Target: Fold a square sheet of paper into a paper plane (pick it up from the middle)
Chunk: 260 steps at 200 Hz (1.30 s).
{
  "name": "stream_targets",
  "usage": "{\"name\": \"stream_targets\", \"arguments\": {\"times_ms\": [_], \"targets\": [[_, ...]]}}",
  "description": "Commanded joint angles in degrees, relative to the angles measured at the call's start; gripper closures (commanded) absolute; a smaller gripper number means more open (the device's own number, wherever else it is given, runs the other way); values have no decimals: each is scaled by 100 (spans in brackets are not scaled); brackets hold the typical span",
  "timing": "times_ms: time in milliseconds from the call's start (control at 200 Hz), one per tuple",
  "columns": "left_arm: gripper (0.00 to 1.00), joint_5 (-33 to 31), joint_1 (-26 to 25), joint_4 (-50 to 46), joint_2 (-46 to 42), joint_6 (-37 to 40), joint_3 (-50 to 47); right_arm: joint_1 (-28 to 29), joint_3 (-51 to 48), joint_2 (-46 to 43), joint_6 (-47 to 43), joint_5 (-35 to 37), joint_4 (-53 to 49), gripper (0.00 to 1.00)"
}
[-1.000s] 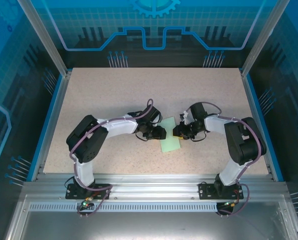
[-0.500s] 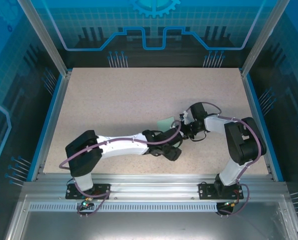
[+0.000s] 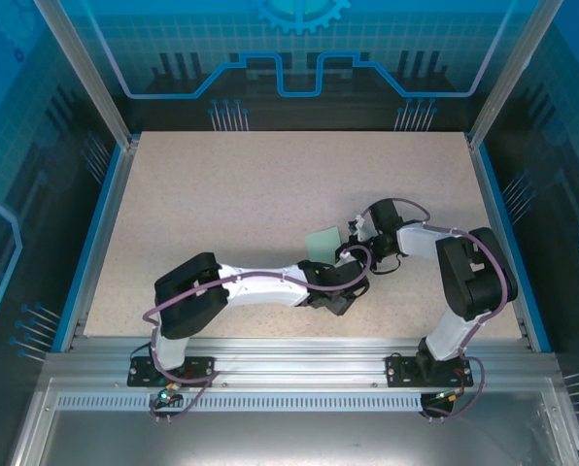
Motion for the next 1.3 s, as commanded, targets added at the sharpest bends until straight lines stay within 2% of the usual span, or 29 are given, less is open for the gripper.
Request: {"name": "stream_targets", "arguments": {"times_ms": [0,155,275,375,490,590,720,795,905,1000,1295], "targets": [[26,-343,-51,-88,139,-46,138,-73,47,68,73,-143,23,85],[27,-493,-49,-45,218,-51,181,-74,31,105,75,-144,41,85],[32,-651,-51,57,165,-87,159,-73,33,137,68,-142,41,85],[42,-744,-38,108,139,-104,145,-74,21,149,57,-137,43,85],[61,-788,-18,129,115,-130,123,-73,1,139,48,-113,41,84],[72,-787,2,182,53,-150,72,-72,-10,149,46,-92,40,84],[83,-771,30,169,9,-151,41,-70,-29,157,48,-94,61,83],[84,-755,43,180,-18,-141,18,-74,-23,151,45,-93,50,82],[92,-693,72,231,-87,-122,-37,-74,-1,137,38,-103,34,80],[100,-462,161,378,-237,-79,-174,-81,33,85,-13,-67,-38,77],[100,879,631,1258,-851,-38,-1006,-284,193,-506,-250,530,-567,68]]}}
